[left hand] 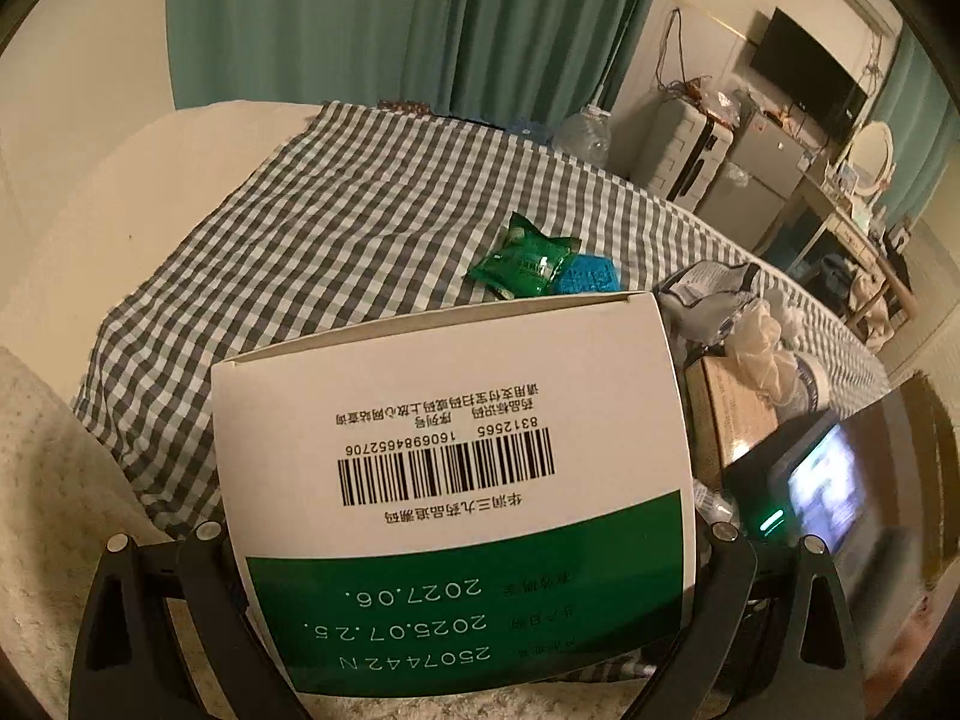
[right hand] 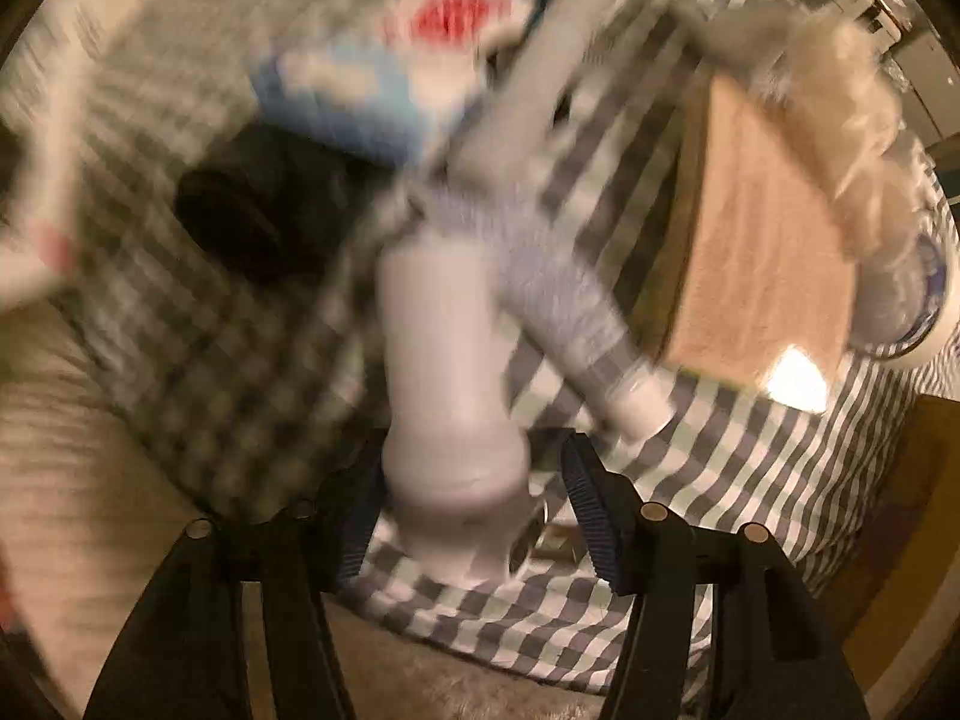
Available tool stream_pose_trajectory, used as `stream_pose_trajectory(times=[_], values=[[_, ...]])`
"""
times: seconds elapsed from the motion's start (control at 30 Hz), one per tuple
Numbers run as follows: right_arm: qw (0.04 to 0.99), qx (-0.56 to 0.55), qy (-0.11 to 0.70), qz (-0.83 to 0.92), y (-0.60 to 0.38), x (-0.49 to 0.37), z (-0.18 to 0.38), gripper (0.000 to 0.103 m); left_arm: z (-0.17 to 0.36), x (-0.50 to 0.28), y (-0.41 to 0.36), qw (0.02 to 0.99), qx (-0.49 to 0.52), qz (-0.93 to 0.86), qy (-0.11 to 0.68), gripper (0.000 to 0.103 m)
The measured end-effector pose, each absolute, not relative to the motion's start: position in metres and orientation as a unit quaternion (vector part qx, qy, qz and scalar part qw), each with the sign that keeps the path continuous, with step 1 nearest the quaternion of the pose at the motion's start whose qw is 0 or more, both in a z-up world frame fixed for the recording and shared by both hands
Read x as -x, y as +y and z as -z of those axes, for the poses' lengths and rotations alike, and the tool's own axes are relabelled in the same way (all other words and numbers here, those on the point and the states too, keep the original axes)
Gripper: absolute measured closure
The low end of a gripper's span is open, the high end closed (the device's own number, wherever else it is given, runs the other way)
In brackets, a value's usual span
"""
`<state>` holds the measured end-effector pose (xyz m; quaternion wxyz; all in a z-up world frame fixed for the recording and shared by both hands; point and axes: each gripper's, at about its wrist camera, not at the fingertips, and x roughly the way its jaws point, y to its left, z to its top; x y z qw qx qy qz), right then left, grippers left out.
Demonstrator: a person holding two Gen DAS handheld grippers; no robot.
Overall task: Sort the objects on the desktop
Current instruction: 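Carry the white-green medicine box with left tool while right tool carries white bottle, then lower both held items into the cardboard box and open both tools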
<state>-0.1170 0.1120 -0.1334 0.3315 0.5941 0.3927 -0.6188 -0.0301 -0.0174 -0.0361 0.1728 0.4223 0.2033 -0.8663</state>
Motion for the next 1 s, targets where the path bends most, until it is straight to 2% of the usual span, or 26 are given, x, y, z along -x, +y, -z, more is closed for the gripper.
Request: stream_pose_trajectory(times=[0.07,0.17,0.27,0.43,0.53,0.63,0.8,0.9,1.0], values=[[0.334,-0.575,0.407,0.626,0.113,0.11,0.13,0.056,0.031,0.025,-0.017,0.176,-0.418,0.866,0.21,0.004],[0.315,-0.558,0.402,0.654,0.122,0.113,0.112,0.056,0.023,0.014,-0.014,0.184,-0.41,0.864,0.229,0.004],[0.322,-0.547,0.352,0.688,0.141,0.121,0.076,0.056,0.007,0.006,-0.005,0.172,-0.398,0.869,0.239,0.004],[0.362,-0.506,0.316,0.716,0.185,0.114,0.008,0.056,-0.031,0.003,0.03,0.167,-0.378,0.893,0.177,0.004],[0.332,-0.511,0.297,0.735,0.204,0.12,-0.021,0.056,-0.056,0.003,0.051,0.16,-0.379,0.894,0.176,0.004],[0.345,-0.506,0.251,0.75,0.228,0.124,-0.061,0.056,-0.076,0.003,0.071,0.159,-0.382,0.895,0.166,0.004],[0.322,-0.461,0.223,0.796,0.276,0.134,-0.115,0.056,-0.116,0.014,0.126,0.145,-0.376,0.908,0.112,0.004],[0.31,-0.462,0.173,0.813,0.315,0.148,-0.141,0.056,-0.136,0.025,0.159,0.127,-0.364,0.918,0.095,0.004],[0.278,-0.439,0.179,0.836,0.345,0.164,-0.158,0.056,-0.151,0.045,0.205,0.102,-0.357,0.927,0.056,0.004]])
